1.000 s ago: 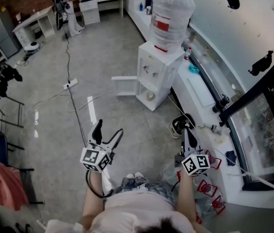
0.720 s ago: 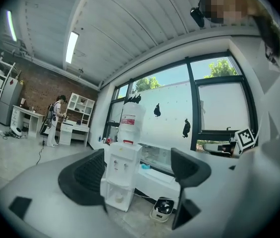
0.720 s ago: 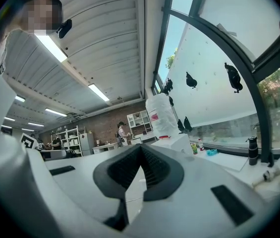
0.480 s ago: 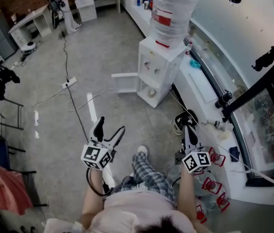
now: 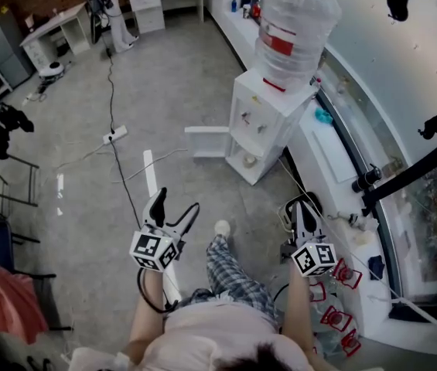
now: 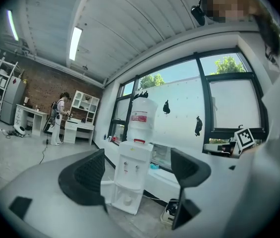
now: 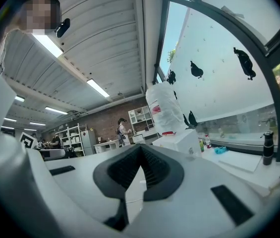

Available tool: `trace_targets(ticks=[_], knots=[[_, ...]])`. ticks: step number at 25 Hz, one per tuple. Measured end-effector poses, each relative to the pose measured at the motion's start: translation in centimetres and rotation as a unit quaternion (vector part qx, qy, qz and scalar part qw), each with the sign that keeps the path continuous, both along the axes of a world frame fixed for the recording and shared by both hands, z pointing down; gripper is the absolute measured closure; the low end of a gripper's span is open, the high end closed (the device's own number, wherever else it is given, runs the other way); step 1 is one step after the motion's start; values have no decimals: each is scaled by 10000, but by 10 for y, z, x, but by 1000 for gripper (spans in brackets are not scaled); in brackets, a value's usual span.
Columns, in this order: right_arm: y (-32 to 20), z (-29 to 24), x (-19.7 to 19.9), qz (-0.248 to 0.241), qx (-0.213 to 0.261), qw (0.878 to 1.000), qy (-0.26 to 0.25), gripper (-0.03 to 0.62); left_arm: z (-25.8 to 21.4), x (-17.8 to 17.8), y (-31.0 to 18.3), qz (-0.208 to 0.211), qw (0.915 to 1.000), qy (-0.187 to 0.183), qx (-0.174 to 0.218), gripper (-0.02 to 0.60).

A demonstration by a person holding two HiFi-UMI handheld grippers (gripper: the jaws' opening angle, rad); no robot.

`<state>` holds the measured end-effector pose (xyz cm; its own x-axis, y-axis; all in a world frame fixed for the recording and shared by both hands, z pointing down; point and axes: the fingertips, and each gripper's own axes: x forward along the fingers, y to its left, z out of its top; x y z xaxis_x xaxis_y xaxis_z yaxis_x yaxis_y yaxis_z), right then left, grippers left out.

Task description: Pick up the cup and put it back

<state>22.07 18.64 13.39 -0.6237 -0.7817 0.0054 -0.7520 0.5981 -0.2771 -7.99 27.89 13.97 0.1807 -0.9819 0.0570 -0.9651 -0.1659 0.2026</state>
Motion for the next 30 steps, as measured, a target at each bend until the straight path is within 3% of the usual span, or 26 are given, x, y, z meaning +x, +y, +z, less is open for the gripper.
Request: trace_targets(ticks=[7, 15, 20, 30], knots=[[-97, 9, -49, -166, -118, 9998, -63, 577, 7, -32, -92, 46, 9998, -131, -117, 179], [-207, 0, -91, -26, -160, 9998, -140, 577, -15, -62, -220, 375, 9988, -317, 60, 179], [-251, -6, -105, 75, -122, 9999, -90, 577, -26, -74, -286, 543, 9976, -404, 158, 179], [-293, -17, -114, 700, -99, 9975, -55, 577, -29, -79, -368, 1164, 9921, -449, 119, 179]])
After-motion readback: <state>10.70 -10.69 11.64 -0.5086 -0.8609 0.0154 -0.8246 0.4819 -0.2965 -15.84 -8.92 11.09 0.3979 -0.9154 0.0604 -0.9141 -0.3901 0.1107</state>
